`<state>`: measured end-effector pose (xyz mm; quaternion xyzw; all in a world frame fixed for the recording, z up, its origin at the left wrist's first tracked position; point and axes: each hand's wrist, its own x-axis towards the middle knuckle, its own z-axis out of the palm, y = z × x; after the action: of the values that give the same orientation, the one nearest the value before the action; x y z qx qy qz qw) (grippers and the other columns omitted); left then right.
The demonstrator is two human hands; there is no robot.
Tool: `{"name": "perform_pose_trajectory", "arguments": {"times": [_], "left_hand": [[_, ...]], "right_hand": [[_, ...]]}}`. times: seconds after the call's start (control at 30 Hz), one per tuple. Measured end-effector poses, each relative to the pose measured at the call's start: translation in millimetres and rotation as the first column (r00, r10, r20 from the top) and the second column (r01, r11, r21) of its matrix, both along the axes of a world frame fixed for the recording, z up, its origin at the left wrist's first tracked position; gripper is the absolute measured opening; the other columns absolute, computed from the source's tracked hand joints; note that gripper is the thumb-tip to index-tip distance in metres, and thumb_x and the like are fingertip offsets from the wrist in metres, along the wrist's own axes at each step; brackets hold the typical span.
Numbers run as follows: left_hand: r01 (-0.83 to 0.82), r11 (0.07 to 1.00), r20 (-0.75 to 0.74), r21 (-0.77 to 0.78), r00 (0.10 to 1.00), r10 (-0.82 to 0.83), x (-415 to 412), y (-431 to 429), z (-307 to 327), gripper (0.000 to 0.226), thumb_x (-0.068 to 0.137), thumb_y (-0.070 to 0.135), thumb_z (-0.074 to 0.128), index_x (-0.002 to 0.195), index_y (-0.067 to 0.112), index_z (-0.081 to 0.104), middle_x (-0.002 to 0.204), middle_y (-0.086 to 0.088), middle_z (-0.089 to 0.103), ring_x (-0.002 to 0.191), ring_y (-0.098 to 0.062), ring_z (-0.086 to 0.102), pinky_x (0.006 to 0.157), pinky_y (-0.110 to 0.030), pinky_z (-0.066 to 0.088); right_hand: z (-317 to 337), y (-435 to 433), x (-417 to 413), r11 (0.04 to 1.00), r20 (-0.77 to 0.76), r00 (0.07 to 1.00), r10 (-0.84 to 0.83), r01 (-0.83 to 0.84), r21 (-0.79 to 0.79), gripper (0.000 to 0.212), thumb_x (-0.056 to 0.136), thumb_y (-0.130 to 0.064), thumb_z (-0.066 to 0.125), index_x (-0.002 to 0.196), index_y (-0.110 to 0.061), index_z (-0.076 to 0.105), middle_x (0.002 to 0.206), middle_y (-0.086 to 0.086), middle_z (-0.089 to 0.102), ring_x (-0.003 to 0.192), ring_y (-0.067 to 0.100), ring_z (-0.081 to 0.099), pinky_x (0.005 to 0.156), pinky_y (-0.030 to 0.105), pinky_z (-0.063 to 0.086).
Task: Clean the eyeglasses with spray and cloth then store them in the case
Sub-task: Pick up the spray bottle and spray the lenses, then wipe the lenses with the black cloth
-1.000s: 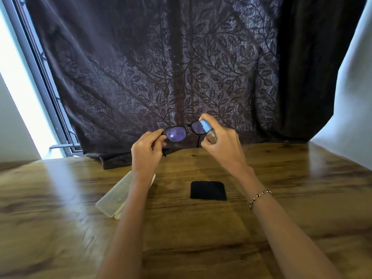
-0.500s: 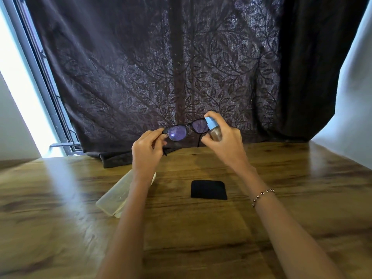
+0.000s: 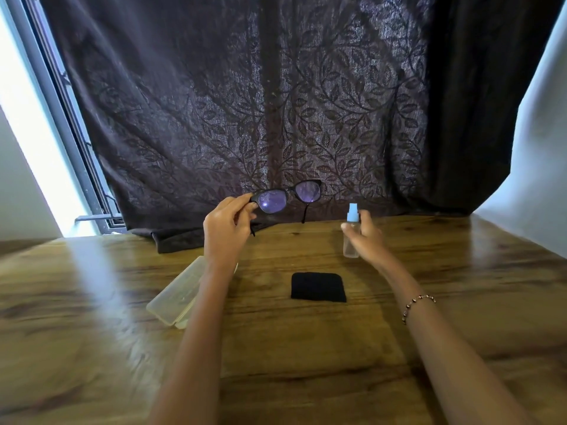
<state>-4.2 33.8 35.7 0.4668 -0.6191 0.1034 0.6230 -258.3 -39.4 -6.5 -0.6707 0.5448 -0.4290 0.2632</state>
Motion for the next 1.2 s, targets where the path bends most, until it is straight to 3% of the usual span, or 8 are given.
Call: {"name": "perform_pose_trajectory", "arguments": {"times": [0.27,0.4,0.6,0.7,0.8,0.97,1.1,1.2], "left_hand": [[-0.018,1.000,0.008,0.001,1.000,0.018,-0.2,-0.8,-1.1,0.020,0.087,-0.002,0.061,0.105,0.000,0.069,0.083,0.000,0.065,0.065,-0.004,0.063,0.070,-0.006,0.048],[-0.017,1.000,0.016,0.007,1.000,0.017,-0.6,-1.9,-1.6,0.019,0.087,0.000,0.061,0.105,0.000,0.069,0.083,0.002,0.064,0.066,-0.008,0.065,0.071,-0.010,0.049],[-0.009,1.000,0.008,0.018,1.000,0.009,0.5,-4.4,-4.2,0.021,0.087,-0.002,0.061,0.106,-0.002,0.068,0.086,0.004,0.063,0.067,-0.002,0.063,0.071,-0.006,0.049],[-0.012,1.000,0.004,0.020,1.000,0.012,0.3,-5.3,-5.1,0.020,0.087,-0.002,0.061,0.106,-0.002,0.068,0.086,0.004,0.063,0.067,0.002,0.061,0.070,-0.004,0.048],[-0.008,1.000,-0.002,0.028,1.000,0.008,-0.7,-6.8,-6.2,0.020,0.087,0.000,0.062,0.106,-0.001,0.068,0.085,0.004,0.063,0.066,0.000,0.062,0.070,-0.010,0.052],[-0.014,0.999,0.003,0.042,1.000,0.014,-2.5,-7.2,-7.1,0.021,0.087,0.002,0.062,0.107,-0.001,0.068,0.084,0.003,0.063,0.065,-0.003,0.063,0.069,-0.011,0.052],[-0.018,0.998,-0.015,0.058,1.000,0.019,-1.2,-6.6,-5.9,0.020,0.088,0.002,0.061,0.106,0.001,0.069,0.083,0.001,0.065,0.064,0.000,0.061,0.068,-0.005,0.047],[-0.031,0.998,-0.031,0.060,0.999,0.033,-1.0,-6.7,-4.9,0.018,0.087,0.003,0.063,0.103,0.002,0.070,0.080,0.003,0.064,0.061,0.005,0.058,0.069,0.000,0.041]], "right_hand": [[-10.5,-3.9,-5.3,1.000,-0.023,0.999,-0.024,0.025,0.017,0.021,0.094,-0.026,0.057,0.111,-0.028,0.043,0.094,-0.019,0.047,0.097,0.013,0.049,0.063,0.022,0.034],[-9.0,-1.0,-10.2,0.996,0.018,0.999,-0.047,0.045,0.077,0.051,0.092,-0.024,0.061,0.138,-0.018,0.039,0.105,-0.011,0.043,0.092,0.007,0.044,0.070,0.023,0.036],[0.2,7.6,-15.9,0.986,0.019,1.000,0.008,-0.011,0.166,0.064,0.082,-0.024,0.074,0.137,-0.019,0.042,0.126,-0.002,0.052,0.113,0.016,0.050,0.085,0.032,0.040],[16.0,17.6,-14.5,0.987,-0.101,0.985,-0.140,0.131,-0.091,0.068,0.072,-0.036,0.081,0.127,-0.020,0.045,0.117,-0.004,0.047,0.111,0.013,0.041,0.090,0.032,0.041],[40.4,29.9,-4.3,0.890,-0.161,0.965,-0.208,0.118,-0.440,0.040,0.073,-0.033,0.079,0.102,-0.018,0.057,0.100,-0.005,0.051,0.093,0.010,0.048,0.078,0.022,0.044],[44.3,48.5,32.7,0.921,-0.440,0.813,0.381,-0.374,0.106,0.028,0.068,-0.045,0.081,0.083,-0.026,0.068,0.086,-0.010,0.066,0.081,0.007,0.062,0.064,0.013,0.049],[15.6,46.0,54.5,0.867,-0.572,0.653,0.497,-0.352,0.352,0.048,0.058,-0.056,0.084,0.092,-0.027,0.068,0.093,-0.011,0.063,0.085,0.005,0.058,0.067,0.025,0.048],[6.0,42.6,57.8,0.876,-0.586,0.651,0.482,-0.355,0.326,0.031,0.063,-0.048,0.084,0.083,-0.033,0.066,0.090,-0.014,0.062,0.085,0.006,0.057,0.066,0.027,0.045]]}}
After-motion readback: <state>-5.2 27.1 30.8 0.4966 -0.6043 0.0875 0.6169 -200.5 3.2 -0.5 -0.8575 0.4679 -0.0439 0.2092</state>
